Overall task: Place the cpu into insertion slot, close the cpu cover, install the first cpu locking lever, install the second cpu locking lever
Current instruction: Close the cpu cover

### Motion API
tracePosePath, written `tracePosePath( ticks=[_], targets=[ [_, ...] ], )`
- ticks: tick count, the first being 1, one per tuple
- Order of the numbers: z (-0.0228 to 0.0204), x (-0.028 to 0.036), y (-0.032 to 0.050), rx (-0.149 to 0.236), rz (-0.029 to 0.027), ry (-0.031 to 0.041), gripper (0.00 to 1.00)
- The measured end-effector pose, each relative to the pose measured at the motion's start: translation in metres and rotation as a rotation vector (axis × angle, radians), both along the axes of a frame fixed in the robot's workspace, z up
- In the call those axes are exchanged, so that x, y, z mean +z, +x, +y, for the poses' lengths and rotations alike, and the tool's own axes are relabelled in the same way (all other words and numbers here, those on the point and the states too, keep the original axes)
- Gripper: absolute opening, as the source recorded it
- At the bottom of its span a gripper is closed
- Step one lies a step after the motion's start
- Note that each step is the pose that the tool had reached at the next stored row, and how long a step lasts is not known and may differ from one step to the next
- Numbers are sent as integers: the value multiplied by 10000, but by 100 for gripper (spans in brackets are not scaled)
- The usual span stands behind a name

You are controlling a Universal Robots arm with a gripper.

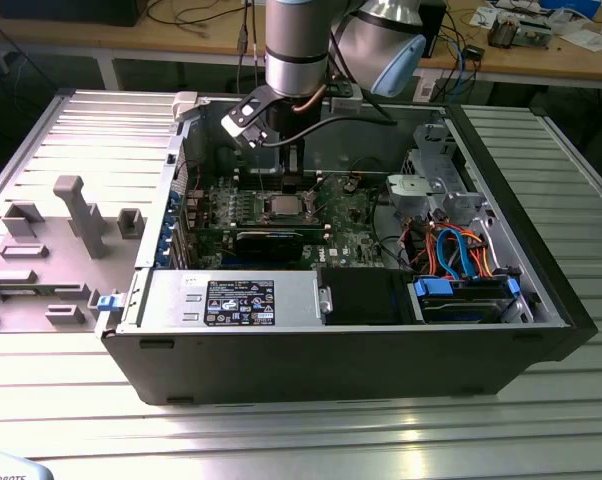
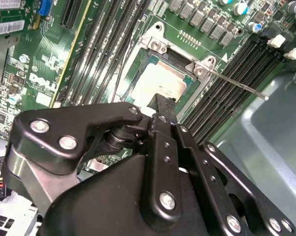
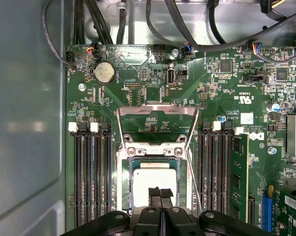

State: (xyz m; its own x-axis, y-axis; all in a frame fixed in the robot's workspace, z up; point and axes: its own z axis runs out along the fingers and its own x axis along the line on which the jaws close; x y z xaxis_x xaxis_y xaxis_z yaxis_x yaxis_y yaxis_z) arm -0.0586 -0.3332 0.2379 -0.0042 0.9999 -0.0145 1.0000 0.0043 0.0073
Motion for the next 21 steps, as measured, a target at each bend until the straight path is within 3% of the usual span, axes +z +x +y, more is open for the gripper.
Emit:
tracePosePath(
  ticks=[15, 21],
  targets=[
    [0, 14, 0, 0, 1, -3, 11],
    [0, 67, 0, -1, 1, -2, 11]
  ],
)
